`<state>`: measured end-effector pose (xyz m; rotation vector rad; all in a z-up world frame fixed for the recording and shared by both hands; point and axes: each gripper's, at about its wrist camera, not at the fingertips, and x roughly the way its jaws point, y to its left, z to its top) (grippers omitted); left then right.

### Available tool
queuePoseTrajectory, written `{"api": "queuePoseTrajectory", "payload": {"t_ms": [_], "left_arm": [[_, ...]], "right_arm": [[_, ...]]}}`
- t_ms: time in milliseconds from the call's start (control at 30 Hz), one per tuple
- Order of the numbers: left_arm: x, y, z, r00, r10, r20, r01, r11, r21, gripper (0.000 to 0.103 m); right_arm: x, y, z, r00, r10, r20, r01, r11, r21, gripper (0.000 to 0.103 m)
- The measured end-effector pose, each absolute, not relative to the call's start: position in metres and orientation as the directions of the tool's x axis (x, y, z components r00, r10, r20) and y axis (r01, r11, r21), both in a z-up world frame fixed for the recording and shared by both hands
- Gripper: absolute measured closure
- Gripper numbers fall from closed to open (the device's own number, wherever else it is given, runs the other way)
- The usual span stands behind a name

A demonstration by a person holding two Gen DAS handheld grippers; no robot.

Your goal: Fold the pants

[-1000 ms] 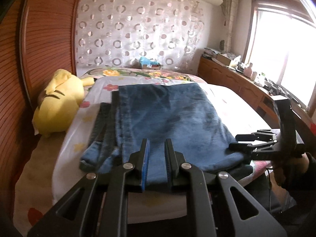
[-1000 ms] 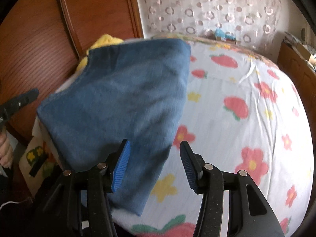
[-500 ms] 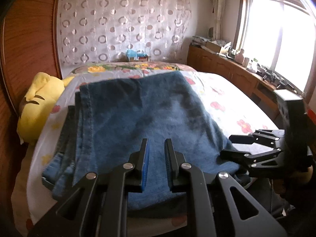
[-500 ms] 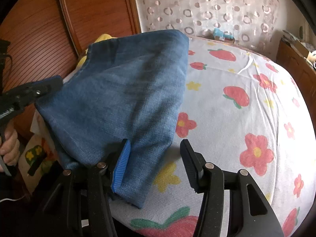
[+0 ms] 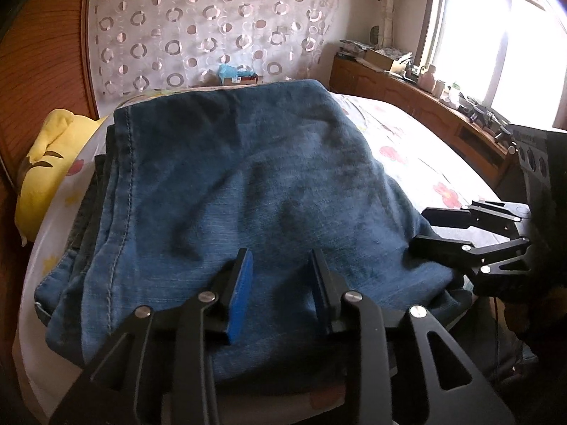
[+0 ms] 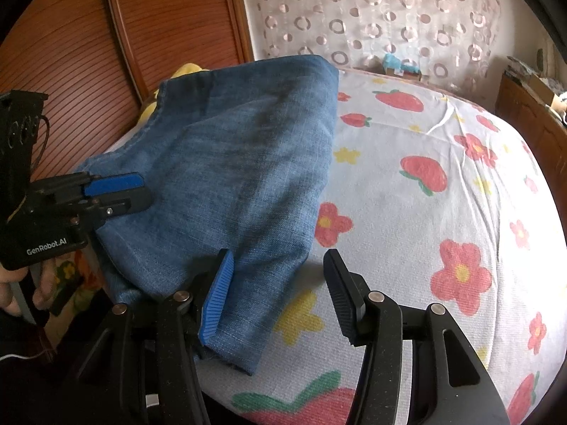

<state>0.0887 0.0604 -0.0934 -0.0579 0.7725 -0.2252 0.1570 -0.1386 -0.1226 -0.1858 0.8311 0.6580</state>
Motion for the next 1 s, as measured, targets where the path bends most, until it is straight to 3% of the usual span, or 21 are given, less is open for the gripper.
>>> {"api": "queuePoseTrajectory", "payload": {"t_ms": [300,600,833,1000], "left_arm": [[0.087,0.058,-0.096,0.710,-0.212,-0.672,0.172,0.977,-0.127,0.071],[0.086,0.058,-0.097,0.713,-0.217,-0.666,0.170,0.976,-0.136,0.071],[0.086,0.058,-0.097,0.712,-0.217,-0.668,0.171,0.976,-0.134,0.071],[0.078,0.065,-0.085,0.712,-0.239,-0.660,0.168,0.971,-0.170,0.071]], "right_arm": [[0.157,-0.140,-0.122,0.495,0.477,-0.726,-0.600,0.792,0.111,0.050],[0.158,-0.136,-0.123,0.461,0.516,-0.722,-0.613,0.774,0.162,0.069],[0.157,-0.134,-0.119,0.459,0.548,-0.700,-0.629,0.756,0.179,0.095],[0.153,-0.140,-0.099,0.481,0.594,-0.645,-0.636,0.743,0.210,0.099]]}}
